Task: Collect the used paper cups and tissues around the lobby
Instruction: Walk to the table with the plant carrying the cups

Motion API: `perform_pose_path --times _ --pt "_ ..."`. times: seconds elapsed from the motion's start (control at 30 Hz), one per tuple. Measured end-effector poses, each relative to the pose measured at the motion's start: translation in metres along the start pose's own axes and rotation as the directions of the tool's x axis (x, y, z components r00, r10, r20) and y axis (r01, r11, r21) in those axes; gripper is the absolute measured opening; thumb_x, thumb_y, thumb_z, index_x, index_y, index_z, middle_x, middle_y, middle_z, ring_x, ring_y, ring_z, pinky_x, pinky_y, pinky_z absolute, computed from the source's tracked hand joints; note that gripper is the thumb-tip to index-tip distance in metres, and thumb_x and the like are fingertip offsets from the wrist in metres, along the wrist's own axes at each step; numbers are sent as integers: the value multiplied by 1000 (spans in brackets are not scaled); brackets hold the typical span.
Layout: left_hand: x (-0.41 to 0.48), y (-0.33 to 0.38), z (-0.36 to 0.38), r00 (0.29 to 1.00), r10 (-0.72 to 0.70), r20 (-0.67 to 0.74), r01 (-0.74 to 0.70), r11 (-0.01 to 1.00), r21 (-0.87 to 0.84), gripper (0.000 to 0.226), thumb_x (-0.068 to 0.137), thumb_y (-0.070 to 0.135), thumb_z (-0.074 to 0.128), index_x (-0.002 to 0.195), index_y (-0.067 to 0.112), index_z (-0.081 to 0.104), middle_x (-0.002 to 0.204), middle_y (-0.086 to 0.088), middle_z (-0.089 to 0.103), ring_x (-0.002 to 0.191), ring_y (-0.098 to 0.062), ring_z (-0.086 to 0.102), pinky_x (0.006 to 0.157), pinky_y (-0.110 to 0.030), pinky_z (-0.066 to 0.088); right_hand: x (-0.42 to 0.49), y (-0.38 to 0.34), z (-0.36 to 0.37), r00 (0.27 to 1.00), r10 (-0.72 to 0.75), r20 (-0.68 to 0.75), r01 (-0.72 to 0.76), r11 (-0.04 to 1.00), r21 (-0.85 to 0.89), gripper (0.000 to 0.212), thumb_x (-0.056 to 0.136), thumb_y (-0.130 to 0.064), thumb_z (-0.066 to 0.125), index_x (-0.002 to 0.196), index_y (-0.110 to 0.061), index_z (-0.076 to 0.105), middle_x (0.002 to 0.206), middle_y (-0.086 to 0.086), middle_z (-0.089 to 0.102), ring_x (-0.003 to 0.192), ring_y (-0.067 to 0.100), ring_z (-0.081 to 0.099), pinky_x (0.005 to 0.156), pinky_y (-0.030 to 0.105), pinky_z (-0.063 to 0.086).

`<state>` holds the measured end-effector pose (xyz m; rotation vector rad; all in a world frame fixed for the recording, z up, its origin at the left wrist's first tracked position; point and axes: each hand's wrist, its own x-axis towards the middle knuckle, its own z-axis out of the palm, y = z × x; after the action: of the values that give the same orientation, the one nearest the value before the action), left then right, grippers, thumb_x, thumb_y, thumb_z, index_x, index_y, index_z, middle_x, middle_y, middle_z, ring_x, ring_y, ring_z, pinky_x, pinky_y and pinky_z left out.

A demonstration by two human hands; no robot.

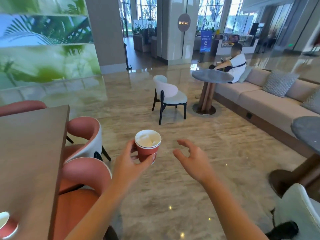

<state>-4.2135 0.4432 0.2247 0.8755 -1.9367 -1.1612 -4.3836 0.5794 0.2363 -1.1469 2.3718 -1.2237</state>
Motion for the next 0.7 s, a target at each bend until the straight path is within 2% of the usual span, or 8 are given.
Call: perform_pose_path --times 0.1,0.17,0.33,0.4,0.5,0.53,0.6,0.7 --pt "40 6 11 1000 4 -13 -4 1000 -13 57 75 32 91 122 36 60 115 24 67 104 -6 71 74 -6 48 38 -1 -3 999 -37 -5 37 999 -21 49 92 -45 61 137 -26 55 136 -13 59 126 6 52 98 19 35" --pt "63 7 15 1000 21 -19 -21 1000 -22 57 75 35 90 124 36 60 117 24 67 105 -6 70 73 -5 47 59 -4 -3 999 -48 -13 48 998 -28 50 92 -46 61 137 -26 56 136 -13 59 127 7 51 101 21 37" --pt "96 -9 -4 998 23 -62 -24 1000 -17 60 71 45 89 124 40 60 117 25 69 108 3 66 89 -27 55 95 -23 21 996 -87 25 88 996 -11 49 92 -45 62 137 -26 56 136 -12 59 127 6 50 103 24 38" --pt "104 -18 -26 994 1 -114 -5 999 -36 61 67 50 88 121 44 59 117 24 69 108 6 65 89 -26 55 111 -38 41 991 -125 57 125 992 2 48 92 -45 61 136 -28 56 135 -14 58 123 1 49 101 21 36" --pt "105 -37 -66 977 -37 -211 30 999 -33 59 75 30 91 121 42 58 116 22 69 104 14 63 80 -11 52 136 -63 83 971 -189 150 181 981 63 49 92 -45 61 137 -26 55 136 -13 58 123 3 49 105 27 39" --pt "103 -45 -81 964 -60 -261 55 998 -24 60 75 26 91 124 38 58 115 21 69 104 11 64 79 -10 52 142 -73 99 956 -221 195 209 975 78 49 92 -46 61 137 -27 55 136 -13 58 126 6 50 107 30 40" --pt "98 -60 -111 926 -106 -363 106 994 -20 65 74 22 92 130 28 59 115 15 72 104 3 69 80 -14 55 152 -96 134 916 -288 280 266 957 116 50 92 -46 60 138 -27 54 137 -12 58 127 6 50 107 29 40" --pt "84 -66 -150 840 -135 -526 171 985 20 61 75 19 92 126 27 60 112 17 71 97 10 68 76 -11 54 166 -131 180 828 -400 393 356 916 183 41 92 -41 61 132 -29 58 131 -11 62 120 8 55 97 27 42"
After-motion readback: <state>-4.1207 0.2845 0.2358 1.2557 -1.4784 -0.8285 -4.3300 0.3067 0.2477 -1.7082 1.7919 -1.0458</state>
